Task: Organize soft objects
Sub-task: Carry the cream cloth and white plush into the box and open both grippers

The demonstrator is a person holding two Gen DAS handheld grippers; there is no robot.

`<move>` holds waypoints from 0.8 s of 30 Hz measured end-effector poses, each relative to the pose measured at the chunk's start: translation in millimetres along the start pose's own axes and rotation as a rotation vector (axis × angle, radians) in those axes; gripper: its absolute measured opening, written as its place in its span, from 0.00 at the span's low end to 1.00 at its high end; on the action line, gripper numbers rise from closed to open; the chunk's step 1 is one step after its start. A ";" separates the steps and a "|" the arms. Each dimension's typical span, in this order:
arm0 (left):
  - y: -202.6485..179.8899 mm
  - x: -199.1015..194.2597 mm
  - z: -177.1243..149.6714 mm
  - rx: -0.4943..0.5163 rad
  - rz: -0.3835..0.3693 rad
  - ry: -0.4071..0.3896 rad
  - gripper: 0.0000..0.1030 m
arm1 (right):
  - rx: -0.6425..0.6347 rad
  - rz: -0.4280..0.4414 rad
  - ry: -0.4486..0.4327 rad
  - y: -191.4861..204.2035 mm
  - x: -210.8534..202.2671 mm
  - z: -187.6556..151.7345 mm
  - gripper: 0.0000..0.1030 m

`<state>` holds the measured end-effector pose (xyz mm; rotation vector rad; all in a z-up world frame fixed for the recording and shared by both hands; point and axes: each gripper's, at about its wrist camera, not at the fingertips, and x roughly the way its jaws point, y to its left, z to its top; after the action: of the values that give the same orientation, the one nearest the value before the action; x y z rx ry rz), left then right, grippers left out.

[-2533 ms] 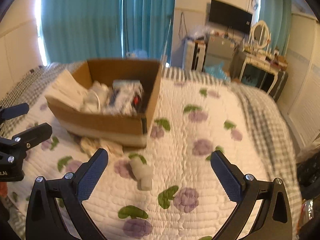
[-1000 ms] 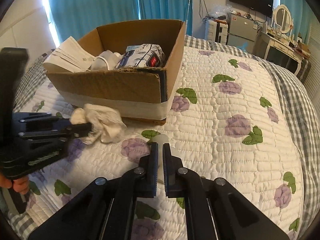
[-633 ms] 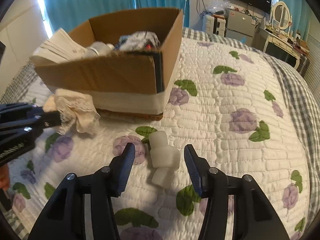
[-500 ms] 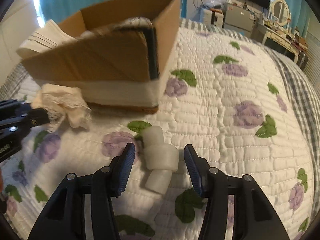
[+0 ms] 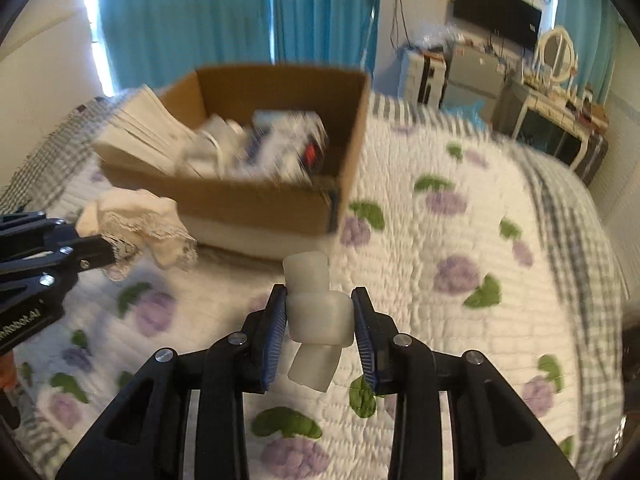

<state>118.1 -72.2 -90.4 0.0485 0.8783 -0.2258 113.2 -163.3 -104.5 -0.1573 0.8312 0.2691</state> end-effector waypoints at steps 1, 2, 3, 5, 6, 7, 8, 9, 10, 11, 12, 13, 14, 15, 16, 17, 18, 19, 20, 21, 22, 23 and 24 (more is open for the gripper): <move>-0.1 -8.7 1.7 -0.003 0.001 -0.014 0.14 | -0.009 -0.001 -0.019 3.7 -10.5 5.1 0.31; 0.9 -16.4 3.0 -0.005 0.002 -0.026 0.14 | -0.019 -0.001 -0.037 7.6 -21.7 10.2 0.31; 1.0 -25.8 4.8 -0.006 0.003 -0.041 0.14 | -0.030 -0.002 -0.056 11.8 -33.5 15.8 0.31; 1.1 -43.4 8.7 -0.009 0.005 -0.072 0.14 | -0.045 -0.005 -0.085 17.7 -52.5 26.4 0.31; 1.4 -52.6 10.8 -0.011 0.006 -0.087 0.14 | -0.051 -0.006 -0.100 20.9 -62.5 31.6 0.31; 2.3 -62.9 13.1 -0.014 0.008 -0.105 0.14 | -0.057 -0.007 -0.115 23.9 -72.5 36.3 0.31; 3.3 -70.8 14.3 -0.015 0.009 -0.119 0.14 | -0.062 -0.006 -0.131 26.5 -82.1 41.1 0.31; 4.5 -79.4 16.9 -0.017 0.012 -0.134 0.14 | -0.065 -0.005 -0.145 28.7 -90.5 45.5 0.31; 5.2 -86.8 20.2 -0.018 0.013 -0.148 0.14 | -0.070 -0.003 -0.160 32.0 -100.7 51.2 0.31; 6.0 -93.2 22.6 -0.017 0.015 -0.159 0.14 | -0.074 -0.003 -0.173 34.1 -108.1 56.3 0.31; 7.1 -99.8 25.7 -0.016 0.021 -0.172 0.14 | -0.076 -0.003 -0.184 35.2 -113.8 60.8 0.31; 7.7 -105.3 29.3 -0.013 0.025 -0.183 0.14 | -0.076 -0.003 -0.197 36.4 -120.4 67.1 0.31; 8.9 -110.2 33.1 -0.009 0.028 -0.194 0.14 | -0.075 -0.001 -0.207 36.9 -124.5 72.3 0.31; 11.1 -115.2 38.2 -0.006 0.035 -0.207 0.14 | -0.072 0.002 -0.215 37.4 -127.7 78.3 0.31; 12.3 -118.0 40.8 -0.004 0.038 -0.215 0.14 | -0.069 0.007 -0.222 37.7 -129.5 86.1 0.31; 14.2 -120.1 44.2 -0.002 0.040 -0.222 0.14 | -0.068 0.008 -0.228 38.0 -130.0 92.6 0.31; 16.9 -121.5 48.7 -0.002 0.043 -0.230 0.14 | -0.069 0.009 -0.233 37.8 -129.3 99.8 0.31; 18.9 -122.1 52.5 -0.001 0.047 -0.237 0.14 | -0.070 0.008 -0.236 38.3 -128.2 105.7 0.31; 22.4 -121.3 58.4 -0.001 0.050 -0.242 0.14 | -0.068 0.010 -0.239 38.5 -125.9 112.5 0.31; 25.6 -119.5 63.7 -0.001 0.052 -0.245 0.14 | -0.066 0.015 -0.240 38.5 -122.3 119.3 0.31; 27.6 -118.3 66.7 -0.001 0.053 -0.248 0.14 | -0.062 0.021 -0.241 38.7 -117.5 125.2 0.31; 31.1 -114.5 72.8 0.001 0.058 -0.249 0.14 | -0.055 0.028 -0.241 38.3 -112.0 131.5 0.31; 33.0 -112.0 76.8 0.002 0.060 -0.251 0.14 | -0.050 0.035 -0.239 37.6 -106.8 136.3 0.31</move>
<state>114.4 -30.6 43.0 0.0474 0.6256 -0.1721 129.7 -113.0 64.6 -0.1546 0.5903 0.3348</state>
